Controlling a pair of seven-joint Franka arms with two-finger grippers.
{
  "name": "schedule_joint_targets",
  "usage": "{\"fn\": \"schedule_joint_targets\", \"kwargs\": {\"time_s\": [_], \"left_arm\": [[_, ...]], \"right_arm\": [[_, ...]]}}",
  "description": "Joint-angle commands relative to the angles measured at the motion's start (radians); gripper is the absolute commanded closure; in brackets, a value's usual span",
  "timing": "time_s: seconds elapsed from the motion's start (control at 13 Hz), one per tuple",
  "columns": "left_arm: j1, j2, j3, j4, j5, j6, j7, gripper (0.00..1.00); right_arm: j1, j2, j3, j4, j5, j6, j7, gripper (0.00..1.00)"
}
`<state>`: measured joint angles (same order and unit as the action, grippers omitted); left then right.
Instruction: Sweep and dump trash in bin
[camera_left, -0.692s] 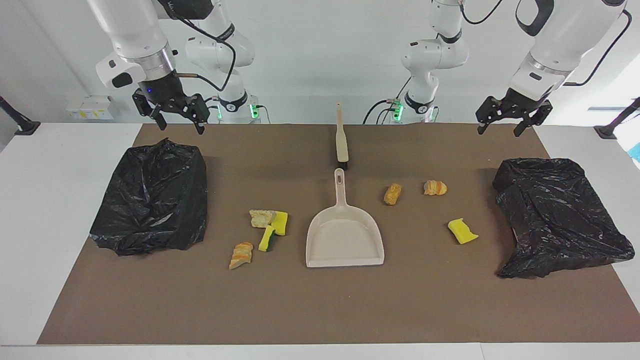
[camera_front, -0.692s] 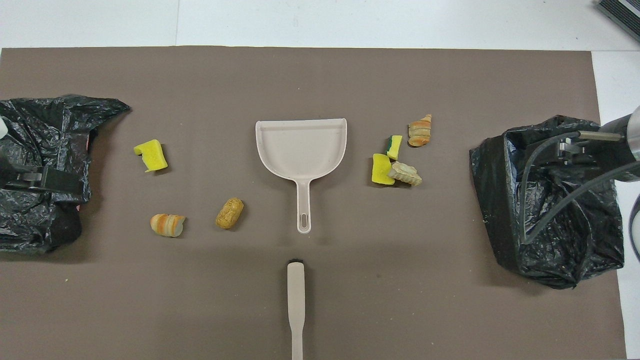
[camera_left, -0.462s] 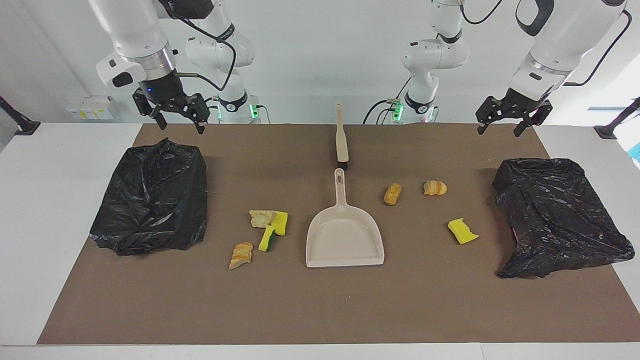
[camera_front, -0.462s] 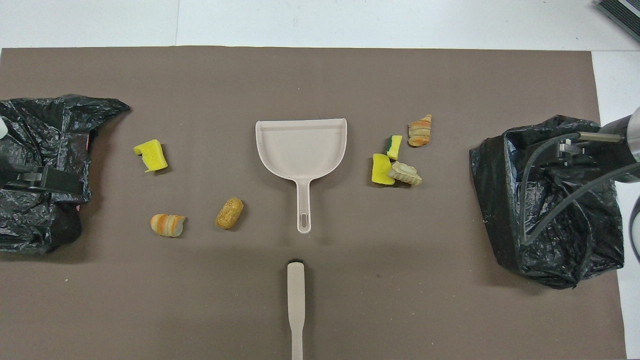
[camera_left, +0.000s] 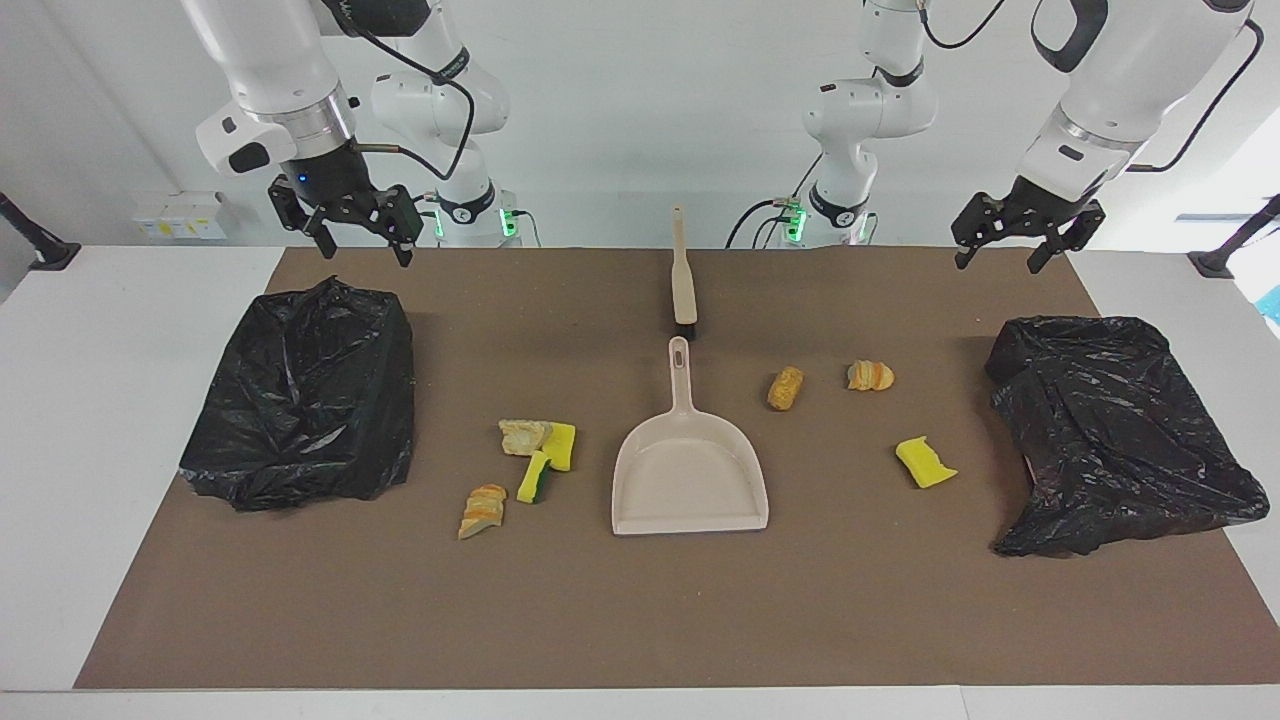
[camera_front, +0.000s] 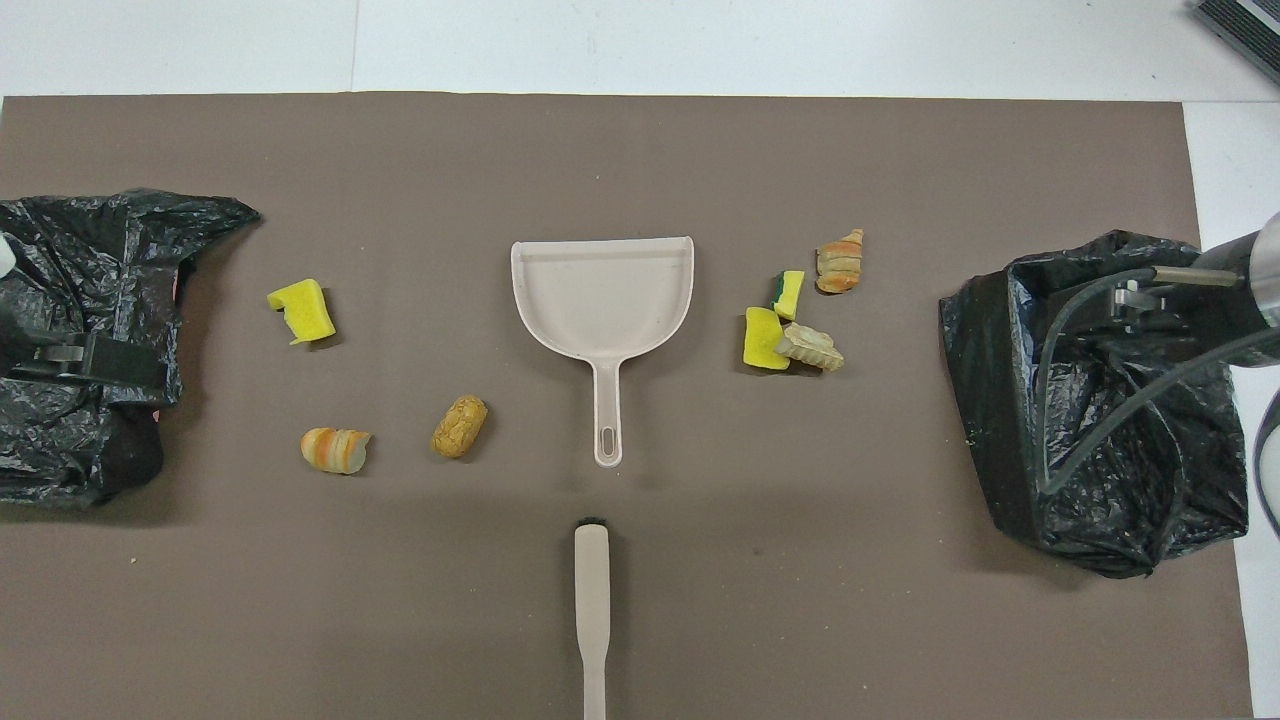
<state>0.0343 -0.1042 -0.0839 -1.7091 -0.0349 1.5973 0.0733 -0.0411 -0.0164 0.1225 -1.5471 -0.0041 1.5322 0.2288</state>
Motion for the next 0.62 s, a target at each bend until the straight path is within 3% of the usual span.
{"fn": "schedule_joint_targets", "kwargs": {"time_s": [0.0, 0.54], "left_arm": [[0.007, -0.012, 0.000, -0.003, -0.008, -0.007, 0.005, 0.00], [0.006, -0.012, 0.000, -0.001, -0.008, -0.007, 0.000, 0.00]], "right_arm": [[-0.008, -0.022, 0.006, -0.025, 0.019, 0.003, -0.017, 0.00], [-0.009, -0.022, 0.006, -0.025, 0.018, 0.008, -0.023, 0.00]]}}
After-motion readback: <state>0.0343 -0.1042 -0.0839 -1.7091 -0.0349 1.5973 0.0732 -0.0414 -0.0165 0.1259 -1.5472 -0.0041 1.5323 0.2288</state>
